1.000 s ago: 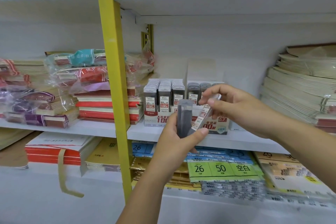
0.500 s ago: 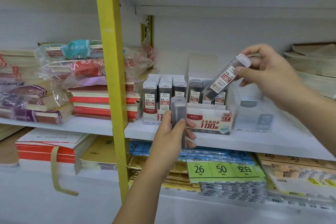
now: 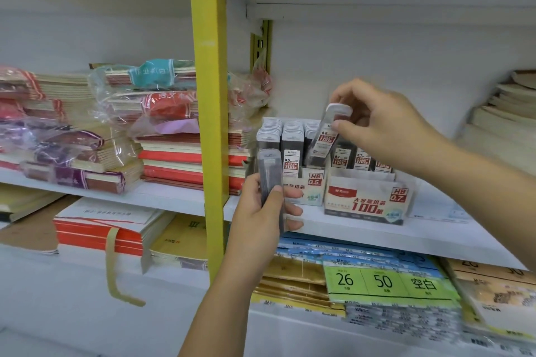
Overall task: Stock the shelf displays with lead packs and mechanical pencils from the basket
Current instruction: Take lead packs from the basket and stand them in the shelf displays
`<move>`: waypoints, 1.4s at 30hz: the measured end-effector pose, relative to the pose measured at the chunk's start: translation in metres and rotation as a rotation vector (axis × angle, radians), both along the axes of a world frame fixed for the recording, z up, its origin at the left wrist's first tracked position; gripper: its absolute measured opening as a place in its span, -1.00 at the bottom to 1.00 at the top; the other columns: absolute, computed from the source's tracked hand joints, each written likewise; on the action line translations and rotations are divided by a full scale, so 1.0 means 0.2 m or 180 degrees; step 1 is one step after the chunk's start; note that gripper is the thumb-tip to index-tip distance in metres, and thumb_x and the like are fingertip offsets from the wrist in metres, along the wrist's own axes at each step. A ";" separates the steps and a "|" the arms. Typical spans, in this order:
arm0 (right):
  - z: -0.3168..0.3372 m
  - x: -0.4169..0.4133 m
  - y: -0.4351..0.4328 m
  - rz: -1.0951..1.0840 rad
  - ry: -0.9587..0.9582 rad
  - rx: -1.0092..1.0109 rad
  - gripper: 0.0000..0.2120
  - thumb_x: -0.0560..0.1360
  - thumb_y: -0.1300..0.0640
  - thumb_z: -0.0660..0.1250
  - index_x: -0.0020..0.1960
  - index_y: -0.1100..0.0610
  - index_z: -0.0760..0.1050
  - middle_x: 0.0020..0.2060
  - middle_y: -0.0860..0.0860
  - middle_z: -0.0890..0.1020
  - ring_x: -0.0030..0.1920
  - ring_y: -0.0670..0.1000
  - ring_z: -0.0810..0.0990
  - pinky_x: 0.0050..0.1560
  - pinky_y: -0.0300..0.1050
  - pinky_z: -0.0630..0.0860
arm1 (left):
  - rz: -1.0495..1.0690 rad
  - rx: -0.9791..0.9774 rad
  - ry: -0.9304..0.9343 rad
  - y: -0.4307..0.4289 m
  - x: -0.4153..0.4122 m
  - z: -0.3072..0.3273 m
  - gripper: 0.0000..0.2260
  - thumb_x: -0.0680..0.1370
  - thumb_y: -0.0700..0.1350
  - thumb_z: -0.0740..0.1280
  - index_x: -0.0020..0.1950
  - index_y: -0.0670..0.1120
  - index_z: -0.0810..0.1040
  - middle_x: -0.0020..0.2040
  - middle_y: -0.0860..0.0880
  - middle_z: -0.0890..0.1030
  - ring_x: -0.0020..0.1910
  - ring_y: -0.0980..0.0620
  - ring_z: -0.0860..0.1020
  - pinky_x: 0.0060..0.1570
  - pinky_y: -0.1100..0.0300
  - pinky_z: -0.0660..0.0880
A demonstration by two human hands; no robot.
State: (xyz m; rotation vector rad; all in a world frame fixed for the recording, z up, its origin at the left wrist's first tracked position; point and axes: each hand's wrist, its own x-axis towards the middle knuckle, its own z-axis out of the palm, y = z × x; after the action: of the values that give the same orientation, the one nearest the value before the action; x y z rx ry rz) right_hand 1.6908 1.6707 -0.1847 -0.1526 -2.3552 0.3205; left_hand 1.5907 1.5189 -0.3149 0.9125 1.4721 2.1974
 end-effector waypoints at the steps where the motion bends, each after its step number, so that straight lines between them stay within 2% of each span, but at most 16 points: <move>1: 0.00 -0.02 -0.01 -0.0070 -0.0127 0.0133 -0.75 0.48 0.16 0.42 0.01 -0.13 0.46 -0.10 -0.21 0.53 -0.13 -0.23 0.54 -0.15 -0.41 0.49 | -0.0003 0.0005 0.0002 -0.01 -0.01 0.00 -0.84 0.70 -0.19 0.16 0.15 0.01 0.49 -0.10 -0.01 0.71 -0.26 0.10 0.63 -0.27 0.22 0.62; 5: -0.01 -0.09 -0.01 -0.0236 -0.0368 0.0081 -0.79 0.49 0.15 0.41 0.08 -0.06 0.54 -0.03 -0.13 0.54 -0.11 -0.18 0.53 -0.14 -0.48 0.42 | -0.0011 0.0003 -0.0016 -0.03 -0.02 0.00 -0.82 0.69 -0.17 0.19 0.13 0.08 0.51 -0.10 0.04 0.71 -0.21 0.08 0.68 -0.27 0.23 0.62; 8: -0.04 -0.11 -0.01 -0.0319 -0.0398 -0.0270 -0.79 0.52 0.08 0.38 0.14 -0.07 0.57 0.02 -0.12 0.58 -0.05 -0.14 0.56 -0.03 -0.25 0.52 | 0.0082 0.0004 0.0025 -0.06 -0.03 0.00 -0.81 0.68 -0.15 0.22 0.11 0.14 0.53 -0.10 0.04 0.71 -0.16 0.09 0.70 -0.27 0.27 0.61; 11: -0.08 -0.13 0.00 -0.0554 -0.0439 0.0100 -0.78 0.53 0.04 0.35 0.17 -0.07 0.58 -0.03 -0.11 0.51 -0.05 -0.12 0.47 -0.05 -0.23 0.42 | 0.0171 -0.0003 0.0127 -0.08 -0.05 0.00 -0.81 0.67 -0.14 0.24 0.09 0.16 0.54 -0.12 0.04 0.72 -0.14 0.10 0.70 -0.25 0.33 0.59; 14: -0.11 -0.12 -0.01 -0.0812 -0.0367 0.0518 -0.72 0.52 0.02 0.36 0.22 -0.04 0.58 -0.08 -0.06 0.41 0.01 -0.07 0.35 0.01 -0.15 0.35 | 0.0152 -0.0051 0.0204 -0.10 -0.05 -0.01 -0.82 0.67 -0.12 0.25 0.15 0.15 0.54 -0.09 0.04 0.72 -0.13 0.08 0.71 -0.23 0.32 0.59; 17: -0.13 -0.09 -0.04 -0.0771 -0.0036 0.0528 -0.73 0.53 0.05 0.35 0.22 -0.01 0.58 -0.11 -0.08 0.42 -0.03 -0.09 0.36 -0.02 -0.21 0.33 | 0.0036 -0.0082 0.0275 -0.11 -0.04 0.00 -0.82 0.67 -0.12 0.26 0.19 0.12 0.55 -0.08 0.03 0.73 -0.14 0.07 0.70 -0.21 0.30 0.60; 19: -0.14 -0.07 -0.09 -0.0446 0.0045 0.0238 -0.78 0.53 0.04 0.34 0.16 -0.06 0.60 -0.12 -0.16 0.48 -0.10 -0.14 0.44 -0.11 -0.35 0.34 | -0.0070 -0.0100 0.0381 -0.11 -0.03 0.01 -0.81 0.67 -0.12 0.26 0.17 0.15 0.57 -0.09 0.02 0.73 -0.16 0.10 0.70 -0.21 0.31 0.60; 22: -0.16 -0.05 -0.17 0.0173 -0.0413 -0.0396 -0.77 0.51 -0.03 0.34 0.16 -0.18 0.56 -0.12 -0.21 0.58 -0.14 -0.23 0.52 -0.17 -0.45 0.42 | -0.0182 -0.0158 0.0560 -0.11 -0.01 0.02 -0.79 0.66 -0.11 0.27 0.11 0.21 0.60 -0.09 0.04 0.72 -0.19 0.16 0.67 -0.21 0.32 0.59; 25: -0.18 -0.03 -0.21 0.0573 -0.0578 -0.0984 -0.83 0.52 0.07 0.37 0.07 -0.14 0.59 -0.21 -0.14 0.67 -0.27 -0.16 0.60 -0.24 -0.34 0.50 | -0.0205 -0.0310 0.0711 -0.12 0.01 0.02 -0.79 0.67 -0.03 0.26 0.11 0.24 0.64 -0.07 0.07 0.71 -0.17 0.19 0.64 -0.18 0.31 0.58; 27: -0.18 0.00 -0.20 0.0770 -0.0447 -0.1489 -0.84 0.52 0.17 0.37 0.04 -0.06 0.60 -0.23 -0.02 0.70 -0.21 0.01 0.67 -0.16 -0.15 0.59 | -0.0251 -0.0479 0.0741 -0.13 0.01 0.02 -0.76 0.67 0.12 0.17 0.08 0.31 0.64 -0.03 0.09 0.70 -0.13 0.17 0.63 -0.07 0.21 0.62; 29: -0.18 0.03 -0.17 0.0906 -0.0353 -0.1814 -0.82 0.52 0.21 0.36 0.04 -0.03 0.58 -0.13 -0.02 0.71 -0.11 0.01 0.69 -0.07 -0.14 0.63 | -0.0332 -0.0660 0.0646 -0.14 0.00 0.01 -0.71 0.67 0.19 0.10 0.07 0.35 0.64 -0.02 0.12 0.67 -0.11 0.17 0.61 0.08 0.06 0.61; 31: -0.19 0.05 -0.15 0.0967 -0.0336 -0.1998 -0.82 0.52 0.21 0.35 0.07 0.00 0.56 -0.04 -0.08 0.70 -0.01 -0.07 0.67 -0.02 -0.19 0.60 | -0.0384 -0.0670 0.0678 -0.15 0.00 0.02 -0.77 0.67 0.12 0.18 0.18 0.37 0.59 -0.01 0.22 0.64 -0.12 0.30 0.58 0.02 0.19 0.59; 33: -0.21 0.05 -0.15 0.0932 -0.0299 -0.2085 -0.84 0.52 0.19 0.35 0.08 0.01 0.55 0.00 -0.11 0.69 0.05 -0.11 0.65 0.02 -0.23 0.59 | -0.0332 -0.0602 0.0804 -0.14 0.02 0.02 -0.72 0.63 0.00 0.32 0.26 0.34 0.56 0.08 0.32 0.63 0.02 0.36 0.57 0.00 0.32 0.56; 37: -0.22 0.05 -0.14 0.0817 -0.0067 -0.2312 -0.79 0.52 0.23 0.36 0.11 0.02 0.51 -0.07 -0.07 0.72 -0.02 -0.10 0.69 -0.04 -0.22 0.60 | -0.0187 -0.0383 0.0819 -0.12 0.04 0.01 -0.69 0.58 -0.14 0.41 0.10 0.31 0.62 0.08 0.29 0.67 0.09 0.32 0.59 0.02 0.34 0.57; 40: -0.22 0.06 -0.14 0.0809 -0.0002 -0.2419 -0.79 0.49 0.20 0.39 0.11 0.07 0.51 -0.12 -0.01 0.73 -0.08 -0.03 0.70 -0.08 -0.21 0.59 | -0.0184 -0.0309 0.0779 -0.11 0.03 0.01 -0.72 0.58 -0.16 0.41 0.13 0.24 0.63 0.07 0.26 0.69 0.07 0.30 0.61 -0.05 0.39 0.55; 42: -0.23 0.06 -0.14 0.0761 -0.0022 -0.2367 -0.82 0.50 0.20 0.39 0.09 0.10 0.51 -0.16 0.01 0.73 -0.13 -0.02 0.71 -0.20 -0.27 0.59 | -0.0172 -0.0296 0.0788 -0.10 0.03 0.01 -0.72 0.58 -0.16 0.41 0.14 0.23 0.63 0.05 0.27 0.69 0.04 0.31 0.61 -0.07 0.39 0.55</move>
State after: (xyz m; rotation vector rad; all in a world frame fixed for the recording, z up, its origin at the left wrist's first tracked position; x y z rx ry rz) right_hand 1.7030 1.6431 -0.2298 -0.2194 -2.1518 1.3019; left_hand 1.5968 1.4985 -0.3136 1.2125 1.6224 2.0167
